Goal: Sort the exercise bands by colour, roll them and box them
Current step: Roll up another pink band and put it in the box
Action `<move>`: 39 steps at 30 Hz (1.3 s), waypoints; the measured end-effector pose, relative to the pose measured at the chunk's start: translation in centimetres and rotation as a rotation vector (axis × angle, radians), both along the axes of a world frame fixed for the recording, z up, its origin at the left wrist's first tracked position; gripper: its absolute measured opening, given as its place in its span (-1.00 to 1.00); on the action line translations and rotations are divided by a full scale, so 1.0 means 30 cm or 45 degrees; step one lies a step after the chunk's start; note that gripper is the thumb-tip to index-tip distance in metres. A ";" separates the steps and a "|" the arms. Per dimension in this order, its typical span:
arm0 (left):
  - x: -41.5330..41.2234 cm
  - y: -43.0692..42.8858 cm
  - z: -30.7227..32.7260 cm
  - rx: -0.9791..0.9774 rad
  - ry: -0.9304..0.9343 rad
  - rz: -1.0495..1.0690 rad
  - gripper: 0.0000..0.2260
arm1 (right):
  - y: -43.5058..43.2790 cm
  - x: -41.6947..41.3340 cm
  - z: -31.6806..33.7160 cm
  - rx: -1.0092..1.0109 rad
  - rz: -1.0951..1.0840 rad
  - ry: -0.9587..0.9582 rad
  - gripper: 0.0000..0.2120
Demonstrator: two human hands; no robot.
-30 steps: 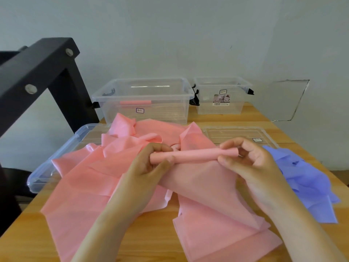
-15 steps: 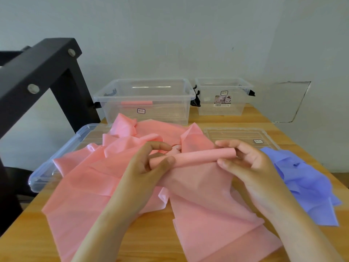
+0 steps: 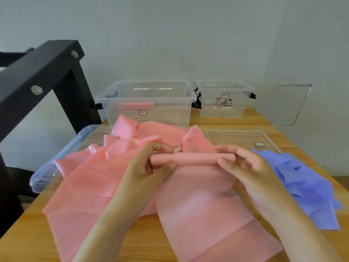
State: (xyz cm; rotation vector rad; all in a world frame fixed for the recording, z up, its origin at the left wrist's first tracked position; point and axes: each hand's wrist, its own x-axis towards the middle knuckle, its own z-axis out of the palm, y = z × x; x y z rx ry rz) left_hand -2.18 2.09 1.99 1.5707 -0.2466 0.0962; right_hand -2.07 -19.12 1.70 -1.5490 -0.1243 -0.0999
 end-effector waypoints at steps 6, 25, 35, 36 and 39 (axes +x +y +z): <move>0.001 0.011 -0.022 0.180 0.083 0.046 -0.79 | -0.003 0.003 0.005 -0.015 -0.032 -0.130 -0.74; 0.006 0.009 -0.004 -0.089 0.005 0.023 -0.82 | 0.013 -0.012 0.014 0.039 0.075 -0.072 -0.80; 0.003 0.012 -0.009 -0.019 0.013 -0.025 -0.90 | 0.008 -0.011 0.018 0.050 0.060 -0.158 -0.72; 0.000 0.010 -0.006 -0.037 -0.007 -0.027 -0.90 | 0.008 -0.010 0.017 0.079 0.086 -0.118 -0.74; 0.008 0.017 -0.010 -0.085 -0.021 -0.048 -0.85 | 0.011 -0.009 0.019 0.036 0.071 -0.095 -0.81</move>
